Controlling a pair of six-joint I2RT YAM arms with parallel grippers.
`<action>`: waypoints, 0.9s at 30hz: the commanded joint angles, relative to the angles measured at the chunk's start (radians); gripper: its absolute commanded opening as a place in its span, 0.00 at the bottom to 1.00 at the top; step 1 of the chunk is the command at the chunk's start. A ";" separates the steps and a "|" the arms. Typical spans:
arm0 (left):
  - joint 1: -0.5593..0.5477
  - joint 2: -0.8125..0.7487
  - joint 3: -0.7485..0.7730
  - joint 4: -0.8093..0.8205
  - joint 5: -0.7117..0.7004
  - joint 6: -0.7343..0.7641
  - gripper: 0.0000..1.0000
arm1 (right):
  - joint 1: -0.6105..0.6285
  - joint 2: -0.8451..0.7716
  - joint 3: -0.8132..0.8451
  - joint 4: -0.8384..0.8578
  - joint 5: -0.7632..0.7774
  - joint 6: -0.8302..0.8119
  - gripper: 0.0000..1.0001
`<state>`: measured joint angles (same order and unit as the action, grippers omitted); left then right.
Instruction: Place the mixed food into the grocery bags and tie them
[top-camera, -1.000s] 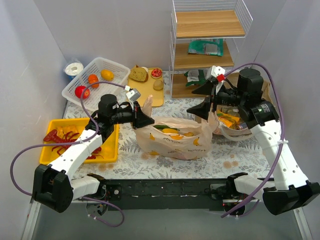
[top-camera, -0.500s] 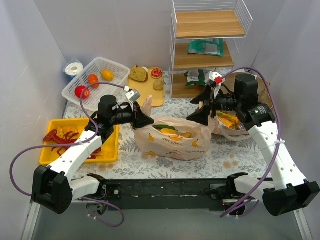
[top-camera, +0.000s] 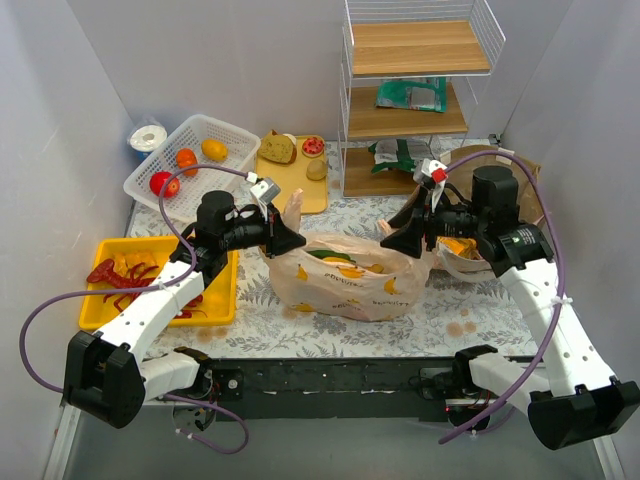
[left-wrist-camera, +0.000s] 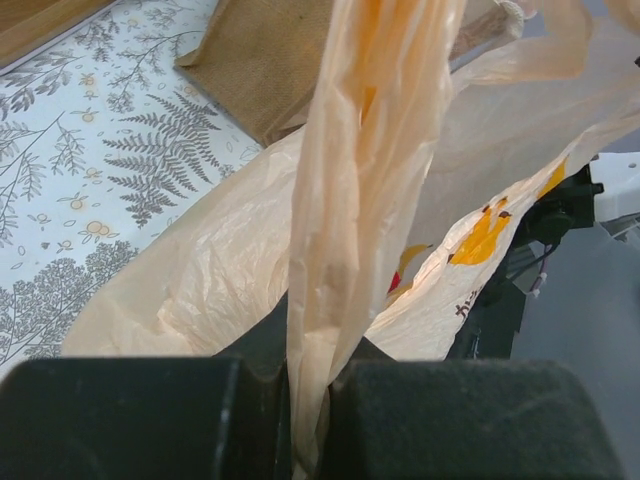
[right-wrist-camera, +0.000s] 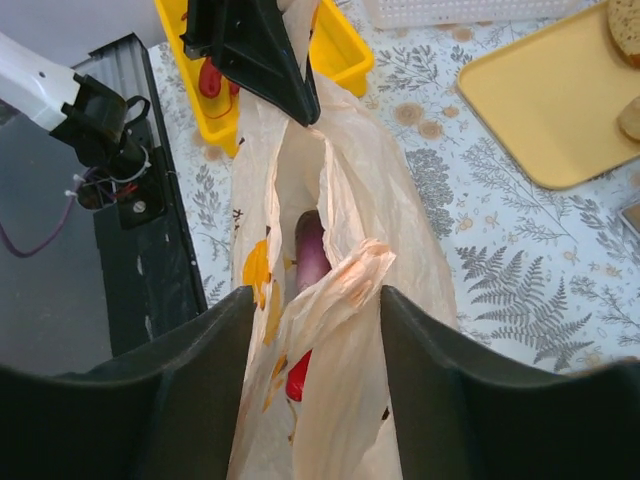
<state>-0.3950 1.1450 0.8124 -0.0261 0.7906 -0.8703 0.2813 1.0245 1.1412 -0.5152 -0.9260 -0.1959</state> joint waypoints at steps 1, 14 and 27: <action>0.007 -0.018 0.011 -0.029 -0.070 0.005 0.00 | -0.005 -0.038 0.011 0.023 0.042 0.026 0.37; 0.122 -0.013 -0.013 0.071 -0.031 -0.142 0.00 | -0.007 -0.207 -0.026 0.139 0.768 0.233 0.01; 0.139 0.056 0.014 -0.021 -0.162 -0.162 0.00 | -0.008 -0.428 -0.305 0.280 1.231 0.357 0.01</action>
<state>-0.2760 1.1851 0.7994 0.0010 0.7021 -1.0363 0.2821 0.6361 0.8326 -0.3511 0.1352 0.1524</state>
